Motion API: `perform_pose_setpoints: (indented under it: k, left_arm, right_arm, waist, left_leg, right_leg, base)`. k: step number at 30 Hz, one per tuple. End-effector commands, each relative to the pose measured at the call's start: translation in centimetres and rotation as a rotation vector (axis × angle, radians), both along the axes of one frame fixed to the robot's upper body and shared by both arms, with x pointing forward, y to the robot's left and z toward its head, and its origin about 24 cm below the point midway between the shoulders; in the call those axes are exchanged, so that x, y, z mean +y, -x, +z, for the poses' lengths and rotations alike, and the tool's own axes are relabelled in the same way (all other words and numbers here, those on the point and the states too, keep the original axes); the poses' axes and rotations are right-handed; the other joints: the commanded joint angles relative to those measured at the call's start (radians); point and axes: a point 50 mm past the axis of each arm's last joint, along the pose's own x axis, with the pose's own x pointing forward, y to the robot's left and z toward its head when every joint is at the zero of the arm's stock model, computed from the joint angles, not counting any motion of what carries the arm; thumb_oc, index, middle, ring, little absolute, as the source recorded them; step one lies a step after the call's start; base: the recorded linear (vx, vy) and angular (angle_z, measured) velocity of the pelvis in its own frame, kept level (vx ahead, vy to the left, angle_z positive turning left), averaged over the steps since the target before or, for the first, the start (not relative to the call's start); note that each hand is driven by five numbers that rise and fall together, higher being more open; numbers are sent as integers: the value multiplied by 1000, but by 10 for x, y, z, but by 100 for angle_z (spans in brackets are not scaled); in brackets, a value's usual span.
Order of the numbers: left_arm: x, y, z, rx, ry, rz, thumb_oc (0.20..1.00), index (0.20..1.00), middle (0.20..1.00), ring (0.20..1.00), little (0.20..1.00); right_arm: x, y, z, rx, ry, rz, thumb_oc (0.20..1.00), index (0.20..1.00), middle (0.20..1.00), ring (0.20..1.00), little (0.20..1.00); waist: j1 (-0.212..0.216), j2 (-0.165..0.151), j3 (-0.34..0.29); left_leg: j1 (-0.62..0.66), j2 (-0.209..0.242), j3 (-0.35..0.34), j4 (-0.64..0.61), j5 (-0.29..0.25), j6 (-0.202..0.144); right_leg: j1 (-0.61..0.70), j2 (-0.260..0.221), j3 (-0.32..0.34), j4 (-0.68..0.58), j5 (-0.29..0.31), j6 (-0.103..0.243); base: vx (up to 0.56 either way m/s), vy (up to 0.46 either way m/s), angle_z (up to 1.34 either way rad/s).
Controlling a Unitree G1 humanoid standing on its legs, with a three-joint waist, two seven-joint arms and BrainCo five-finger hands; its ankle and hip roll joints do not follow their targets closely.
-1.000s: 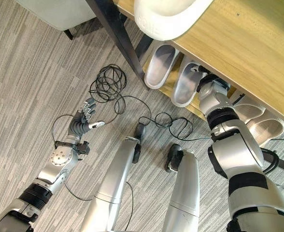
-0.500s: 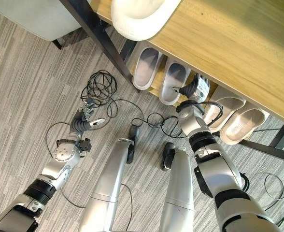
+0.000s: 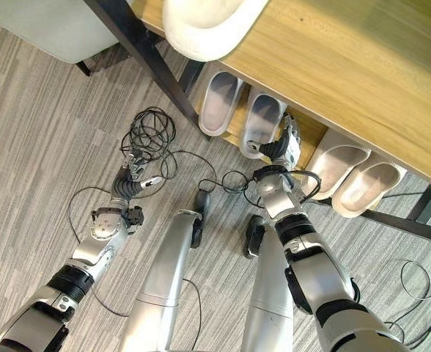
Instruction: Arrange the slippers neatly on the shoe rack.
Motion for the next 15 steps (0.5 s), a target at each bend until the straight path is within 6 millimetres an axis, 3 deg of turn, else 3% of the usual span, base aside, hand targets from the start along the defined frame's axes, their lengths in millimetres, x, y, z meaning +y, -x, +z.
perform_pose_setpoints:
  k: [1, 5, 15]
  left_arm:
    - [0, -1, 0, -20, -5, 41, 1000, 1000, 1000, 1000, 1000]
    - [-4, -4, 1, -26, -7, 48, 1000, 1000, 1000, 1000, 1000]
    - [-5, -10, 4, -30, -11, 65, 1000, 1000, 1000, 1000, 1000]
  right_arm:
    - [12, 6, 8, -99, -73, 51, 1000, 1000, 1000, 1000, 1000]
    - [23, 8, -3, -69, -101, 89, 1000, 1000, 1000, 1000, 1000]
    - [32, 2, 4, -67, -128, 131, 1000, 1000, 1000, 1000, 1000]
  waist:
    - [-4, 15, -13]
    - [-6, 16, -14]
    - [-2, 18, -8]
  left_leg:
    - [5, 44, -57, -115, -19, -13]
    - [-1, 44, -59, -115, -17, -12]
    - [-14, 49, -61, -112, -11, -14]
  right_leg:
    - [18, 12, 50, -125, 45, 1]
    - [11, 16, 50, -122, 44, 0]
    - [2, 14, 51, -118, 52, 3]
  base:
    - [0, 0, 0]
    - [0, 0, 0]
    - [-1, 1, -1]
